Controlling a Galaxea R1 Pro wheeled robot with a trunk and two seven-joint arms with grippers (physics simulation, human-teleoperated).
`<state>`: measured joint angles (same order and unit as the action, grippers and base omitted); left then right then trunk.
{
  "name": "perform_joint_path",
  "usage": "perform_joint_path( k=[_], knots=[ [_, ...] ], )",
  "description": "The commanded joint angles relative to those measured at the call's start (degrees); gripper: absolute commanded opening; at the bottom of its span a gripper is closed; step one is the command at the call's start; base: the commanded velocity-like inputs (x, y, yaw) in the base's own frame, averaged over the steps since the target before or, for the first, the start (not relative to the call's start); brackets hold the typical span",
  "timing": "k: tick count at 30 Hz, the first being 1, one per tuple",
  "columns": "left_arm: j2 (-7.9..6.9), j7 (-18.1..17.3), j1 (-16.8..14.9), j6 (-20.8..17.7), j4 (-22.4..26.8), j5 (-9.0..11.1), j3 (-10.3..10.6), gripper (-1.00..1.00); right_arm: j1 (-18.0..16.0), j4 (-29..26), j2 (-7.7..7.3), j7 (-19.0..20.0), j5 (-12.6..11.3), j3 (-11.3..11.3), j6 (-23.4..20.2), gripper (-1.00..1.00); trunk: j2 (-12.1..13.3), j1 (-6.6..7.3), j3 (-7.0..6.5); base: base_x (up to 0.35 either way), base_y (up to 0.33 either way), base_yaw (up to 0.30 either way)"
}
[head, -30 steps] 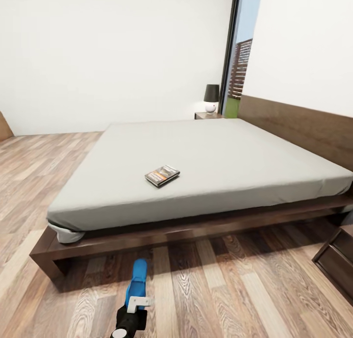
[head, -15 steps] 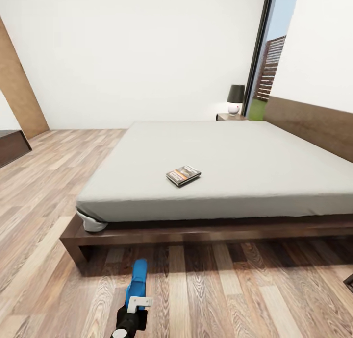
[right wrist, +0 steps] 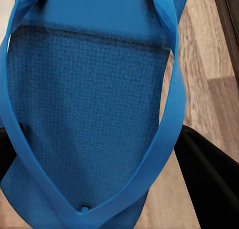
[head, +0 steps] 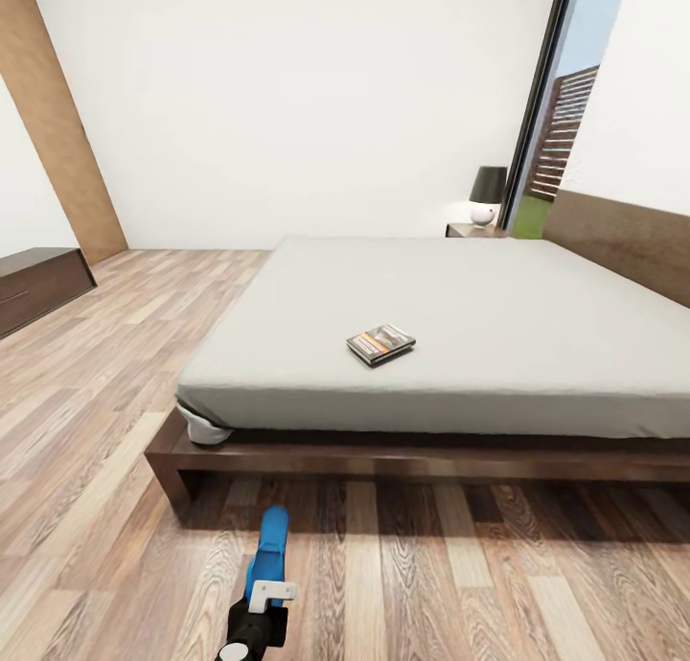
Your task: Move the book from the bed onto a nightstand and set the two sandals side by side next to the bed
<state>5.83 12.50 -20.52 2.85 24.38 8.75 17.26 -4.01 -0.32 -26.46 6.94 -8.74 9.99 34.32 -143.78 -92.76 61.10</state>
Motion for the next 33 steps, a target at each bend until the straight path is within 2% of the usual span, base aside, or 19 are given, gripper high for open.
perform_joint_path(
  k=[1,3,7,10,12,15,18,23,33],
  knots=[
    [0.03,0.56,-0.07,-0.60,0.26,0.51,0.55,-1.00,-0.03,0.06,0.01,0.54,-0.59,0.24,0.14,-1.00,-0.02,0.00,0.05,0.047,0.000,0.000],
    [0.21,0.63,-0.13,-4.84,1.11,0.39,0.66,-1.00,-0.03,0.06,0.06,0.54,-0.59,0.22,0.14,-1.00,-0.02,0.00,0.05,0.025,0.000,0.000],
    [0.31,4.13,-0.51,-21.65,8.36,0.80,0.67,-1.00,-0.03,0.05,0.09,0.52,-0.58,0.21,0.13,-1.00,-0.02,0.00,0.05,0.007,0.000,0.000],
    [0.31,5.98,-1.19,-33.48,13.13,3.10,0.70,-1.00,-0.03,0.05,0.11,0.48,-0.58,0.21,0.17,-1.00,-0.02,0.00,0.05,0.001,0.000,0.000],
    [0.19,6.57,-3.83,-41.30,14.16,6.00,0.69,-1.00,-0.03,0.05,0.07,0.46,-0.58,0.21,0.27,-1.00,-0.02,0.00,0.05,0.000,0.000,0.000],
    [0.15,6.81,-5.97,-44.89,13.89,7.81,0.68,-1.00,-0.03,0.05,0.02,0.45,-0.58,0.21,0.42,-1.00,-0.02,0.00,0.05,0.000,0.000,0.000],
    [0.18,6.90,-6.79,-46.16,13.67,8.51,0.62,-1.00,-0.03,0.05,0.02,0.45,-0.58,0.21,0.47,-1.00,-0.02,0.00,0.05,0.000,0.000,0.000],
    [0.23,6.87,-7.03,-46.51,13.55,8.96,0.50,-1.00,-0.03,0.05,-0.09,0.52,-0.58,0.21,0.49,-1.00,-0.02,0.00,0.05,0.086,0.000,0.000],
    [0.15,6.91,-6.99,-46.34,13.33,8.99,0.48,-1.00,-0.03,0.05,-0.03,0.52,-0.58,0.21,0.48,-1.00,-0.02,0.00,0.05,0.319,0.000,0.000]
  ],
)
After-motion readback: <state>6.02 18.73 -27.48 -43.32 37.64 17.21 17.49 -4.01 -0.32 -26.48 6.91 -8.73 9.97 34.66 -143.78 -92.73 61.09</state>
